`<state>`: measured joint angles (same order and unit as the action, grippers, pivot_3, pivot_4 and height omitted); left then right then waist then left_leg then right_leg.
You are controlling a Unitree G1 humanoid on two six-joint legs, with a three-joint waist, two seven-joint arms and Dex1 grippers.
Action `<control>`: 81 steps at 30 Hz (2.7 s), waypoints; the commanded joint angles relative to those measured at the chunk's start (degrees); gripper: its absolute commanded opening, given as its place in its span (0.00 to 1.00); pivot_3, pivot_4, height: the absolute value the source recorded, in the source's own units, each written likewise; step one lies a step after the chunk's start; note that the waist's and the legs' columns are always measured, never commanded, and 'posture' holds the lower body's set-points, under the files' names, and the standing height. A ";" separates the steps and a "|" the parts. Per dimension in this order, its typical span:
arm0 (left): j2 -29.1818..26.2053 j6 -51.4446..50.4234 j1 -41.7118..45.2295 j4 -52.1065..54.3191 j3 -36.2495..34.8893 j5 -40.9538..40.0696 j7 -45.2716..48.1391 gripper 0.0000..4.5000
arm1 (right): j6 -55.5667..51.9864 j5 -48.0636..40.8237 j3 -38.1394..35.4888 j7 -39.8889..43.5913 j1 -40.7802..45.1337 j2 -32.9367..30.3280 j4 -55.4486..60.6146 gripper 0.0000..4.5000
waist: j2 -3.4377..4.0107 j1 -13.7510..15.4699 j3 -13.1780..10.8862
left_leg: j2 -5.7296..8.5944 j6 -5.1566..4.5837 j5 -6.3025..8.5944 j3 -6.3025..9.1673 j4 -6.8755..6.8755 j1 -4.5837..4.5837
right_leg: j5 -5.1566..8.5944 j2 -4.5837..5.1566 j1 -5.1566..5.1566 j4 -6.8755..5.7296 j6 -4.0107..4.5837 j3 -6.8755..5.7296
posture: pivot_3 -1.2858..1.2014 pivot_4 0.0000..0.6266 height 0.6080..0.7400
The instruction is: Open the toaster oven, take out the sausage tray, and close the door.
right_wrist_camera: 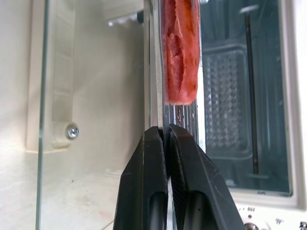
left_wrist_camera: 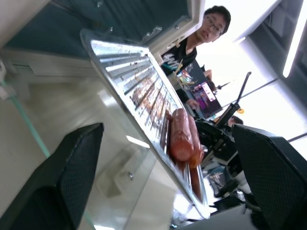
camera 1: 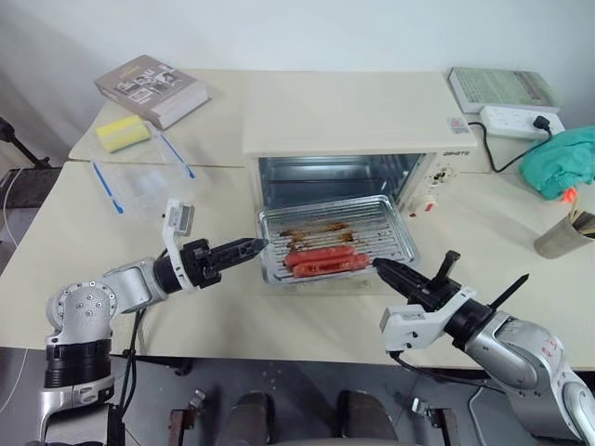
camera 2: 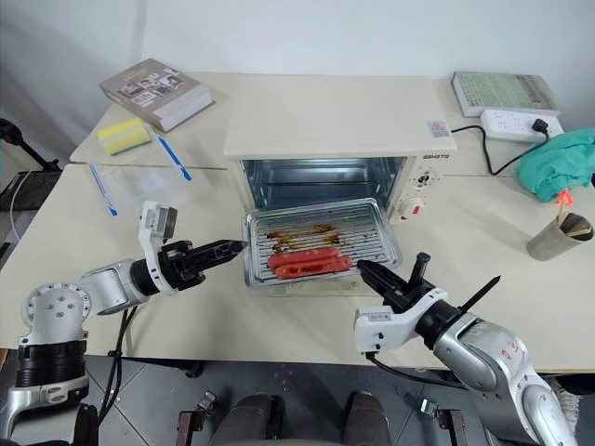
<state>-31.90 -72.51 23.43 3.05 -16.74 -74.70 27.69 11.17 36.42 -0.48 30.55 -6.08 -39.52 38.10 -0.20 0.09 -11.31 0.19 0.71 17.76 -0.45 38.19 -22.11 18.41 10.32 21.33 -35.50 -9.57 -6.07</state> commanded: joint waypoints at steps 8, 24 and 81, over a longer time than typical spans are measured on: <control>1.79 -5.60 1.32 -6.85 -0.34 -22.73 -19.94 0.82 | 4.85 -4.62 -0.77 1.09 2.49 -2.06 0.36 0.00 | -0.02 -0.02 0.00 | 0.00 0.01 -0.01 0.00 0.00 0.03 | 0.00 0.01 0.00 -0.03 0.00 0.05 | 0.52 0.24 1.00; 1.82 2.18 -4.04 -5.03 4.05 -38.30 -34.94 0.01 | 4.07 -10.96 0.35 6.66 3.83 -1.74 0.41 0.00 | -0.04 0.10 0.02 | 0.03 0.01 -0.01 -0.07 0.04 0.06 | 0.00 0.01 -0.02 -0.03 0.01 0.12 | 0.52 0.24 1.00; 13.72 9.66 -51.73 5.78 -31.21 -38.30 -20.65 0.00 | -12.99 -61.01 -8.32 38.37 12.43 -4.43 -42.96 0.01 | -0.03 1.32 0.01 | -0.09 -0.12 0.28 -0.31 -0.12 0.80 | 0.06 0.00 -0.93 1.11 0.16 0.27 | 0.52 0.24 1.00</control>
<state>-18.92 -63.70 -27.00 6.41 -45.77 -111.70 6.93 -0.53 -22.48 -8.68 67.41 5.82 -44.05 -6.96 -0.22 1.41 -11.31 0.11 0.59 18.05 -0.75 38.07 -21.34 18.46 10.32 20.41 -34.35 -9.41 -5.81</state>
